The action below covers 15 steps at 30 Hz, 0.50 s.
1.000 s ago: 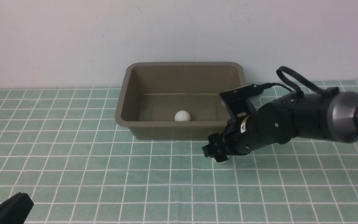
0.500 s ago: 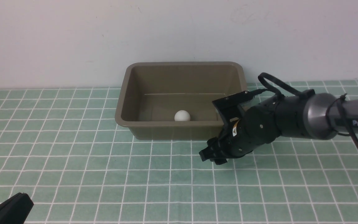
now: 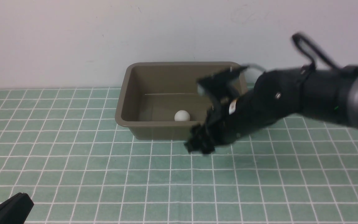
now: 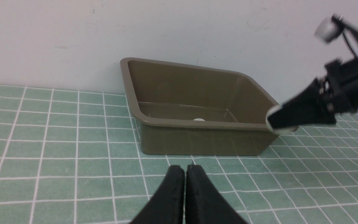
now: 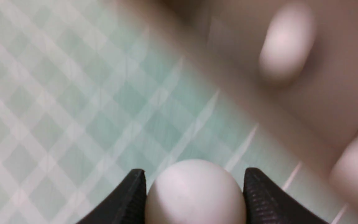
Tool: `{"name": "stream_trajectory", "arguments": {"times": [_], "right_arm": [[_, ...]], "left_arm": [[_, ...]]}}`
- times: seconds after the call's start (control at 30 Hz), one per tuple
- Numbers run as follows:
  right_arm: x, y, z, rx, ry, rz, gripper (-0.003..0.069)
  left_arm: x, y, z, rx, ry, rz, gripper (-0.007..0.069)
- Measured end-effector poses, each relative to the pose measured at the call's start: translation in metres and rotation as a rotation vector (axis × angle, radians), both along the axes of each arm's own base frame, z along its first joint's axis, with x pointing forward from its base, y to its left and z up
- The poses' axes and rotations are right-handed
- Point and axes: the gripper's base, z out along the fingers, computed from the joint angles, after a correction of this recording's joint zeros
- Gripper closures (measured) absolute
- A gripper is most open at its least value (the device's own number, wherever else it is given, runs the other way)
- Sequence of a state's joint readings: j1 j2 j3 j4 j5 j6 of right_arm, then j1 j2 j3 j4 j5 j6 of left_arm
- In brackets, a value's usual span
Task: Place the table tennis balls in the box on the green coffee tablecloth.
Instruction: 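Reach for and grasp a ping pong ball on the table, then release the ping pong ball into the bin and lift the gripper away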
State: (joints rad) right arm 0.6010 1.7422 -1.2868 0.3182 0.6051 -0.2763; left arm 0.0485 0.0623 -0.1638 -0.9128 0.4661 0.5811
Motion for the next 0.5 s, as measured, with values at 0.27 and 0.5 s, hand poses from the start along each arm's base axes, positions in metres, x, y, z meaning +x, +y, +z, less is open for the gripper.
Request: {"name": "stream_trajectory", "arguments": {"times": [0.27,0.5], "right_arm": [[0.079,-0.027,0.028,0.057,-0.204,-0.146,0.0297],[0.119,-0.010,-0.024,-0.022,-0.136,-0.098,0.0216]], "left_arm": [[0.000,0.000,0.001,-0.016,-0.001,-0.003,0.0632],[0.000,-0.001,0.000,-0.022,0.002,-0.008,0.0632]]}}
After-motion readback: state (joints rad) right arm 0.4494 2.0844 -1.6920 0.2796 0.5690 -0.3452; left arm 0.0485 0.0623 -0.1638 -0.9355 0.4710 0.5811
